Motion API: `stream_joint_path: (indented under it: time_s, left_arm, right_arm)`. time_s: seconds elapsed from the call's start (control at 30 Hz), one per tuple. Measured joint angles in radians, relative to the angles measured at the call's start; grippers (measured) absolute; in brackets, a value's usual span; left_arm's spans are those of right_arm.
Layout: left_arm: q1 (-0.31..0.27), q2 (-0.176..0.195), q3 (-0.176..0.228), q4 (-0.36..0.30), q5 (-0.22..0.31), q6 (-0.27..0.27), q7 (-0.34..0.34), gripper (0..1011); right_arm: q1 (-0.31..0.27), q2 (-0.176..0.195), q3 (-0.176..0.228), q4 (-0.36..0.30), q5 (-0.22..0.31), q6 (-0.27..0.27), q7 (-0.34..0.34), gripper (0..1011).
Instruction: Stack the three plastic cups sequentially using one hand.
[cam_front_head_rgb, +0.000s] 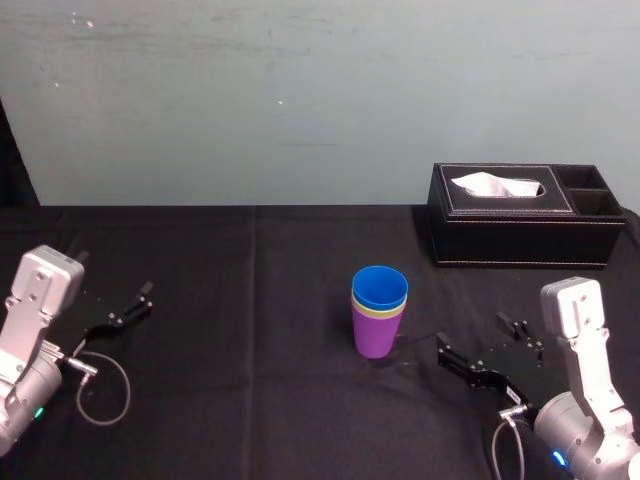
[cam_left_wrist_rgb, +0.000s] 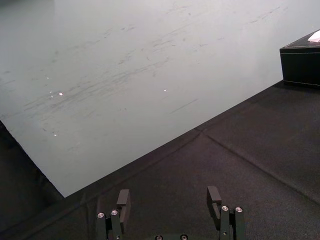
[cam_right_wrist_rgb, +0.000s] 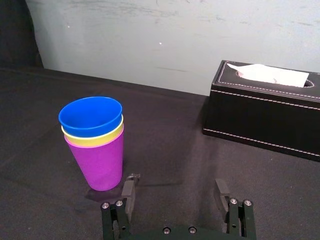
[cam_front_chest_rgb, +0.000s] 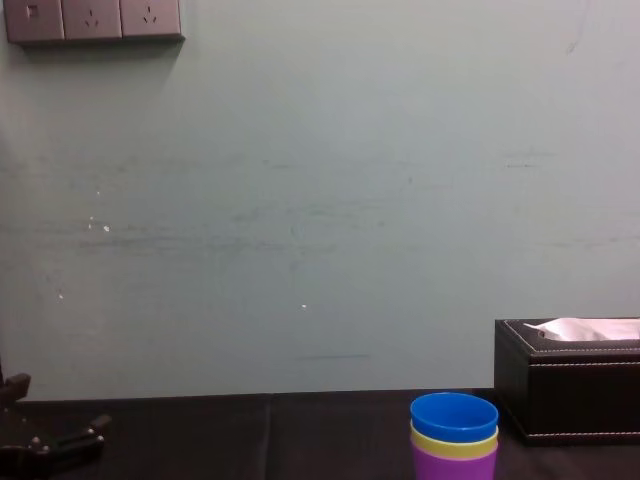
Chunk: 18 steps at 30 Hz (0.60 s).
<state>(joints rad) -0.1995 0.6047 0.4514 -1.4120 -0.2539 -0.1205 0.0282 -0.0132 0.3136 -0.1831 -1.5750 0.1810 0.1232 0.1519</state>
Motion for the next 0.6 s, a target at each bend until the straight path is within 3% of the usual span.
stream_joint_path:
  time_s: [0.6]
  left_arm:
    - [0.0, 0.0, 0.0, 0.0, 0.0, 0.0, 0.0, 1000]
  right_arm:
    - [0.004, -0.009, 0.003, 0.009, -0.009, 0.005, 0.014, 1002]
